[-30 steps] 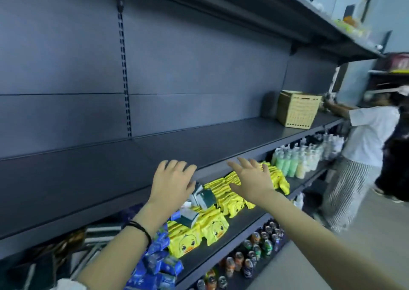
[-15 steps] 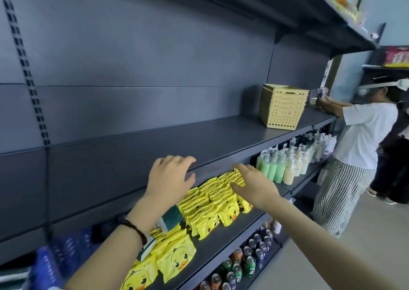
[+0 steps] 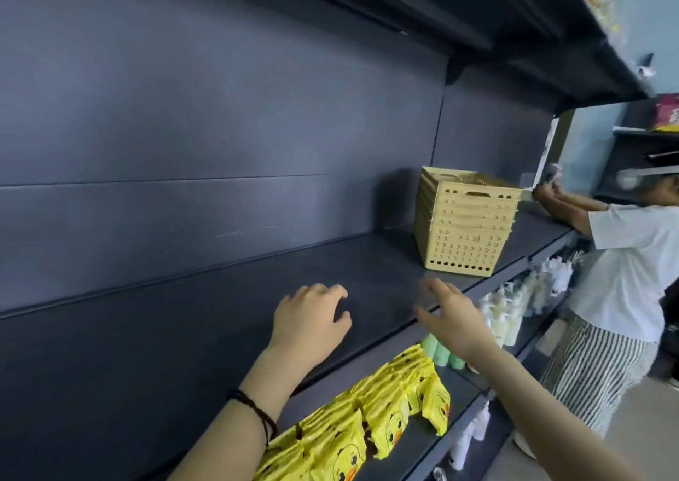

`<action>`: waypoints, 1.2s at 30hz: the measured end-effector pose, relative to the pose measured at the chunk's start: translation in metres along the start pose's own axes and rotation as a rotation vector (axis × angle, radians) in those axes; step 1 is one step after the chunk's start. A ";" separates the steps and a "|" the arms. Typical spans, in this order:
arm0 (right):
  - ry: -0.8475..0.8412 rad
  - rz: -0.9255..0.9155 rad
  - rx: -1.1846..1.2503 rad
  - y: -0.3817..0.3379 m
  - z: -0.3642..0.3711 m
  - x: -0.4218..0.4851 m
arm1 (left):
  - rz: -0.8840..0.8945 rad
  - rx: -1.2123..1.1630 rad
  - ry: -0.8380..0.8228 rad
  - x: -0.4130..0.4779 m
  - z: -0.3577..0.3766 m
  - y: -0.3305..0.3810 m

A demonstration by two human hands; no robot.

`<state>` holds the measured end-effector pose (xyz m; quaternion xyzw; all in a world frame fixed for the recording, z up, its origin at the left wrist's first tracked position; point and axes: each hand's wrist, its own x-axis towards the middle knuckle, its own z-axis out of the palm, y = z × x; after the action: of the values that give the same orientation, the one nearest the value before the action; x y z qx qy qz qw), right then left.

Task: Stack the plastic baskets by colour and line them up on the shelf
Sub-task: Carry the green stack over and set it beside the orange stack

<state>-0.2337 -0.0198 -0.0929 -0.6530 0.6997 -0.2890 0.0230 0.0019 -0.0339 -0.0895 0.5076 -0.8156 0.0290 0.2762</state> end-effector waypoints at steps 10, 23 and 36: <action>0.315 0.112 0.274 0.186 -0.032 0.128 | -0.146 -0.040 -0.026 0.124 0.090 0.110; -0.065 -0.334 0.733 0.259 -0.021 0.215 | -0.349 -0.767 0.303 0.214 0.169 0.186; -0.153 -0.619 0.736 0.219 0.001 0.179 | -0.594 -0.867 0.443 0.165 0.123 0.150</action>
<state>-0.4565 -0.1909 -0.1272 -0.7983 0.3203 -0.4618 0.2166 -0.2310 -0.1358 -0.0790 0.5371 -0.4980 -0.2815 0.6200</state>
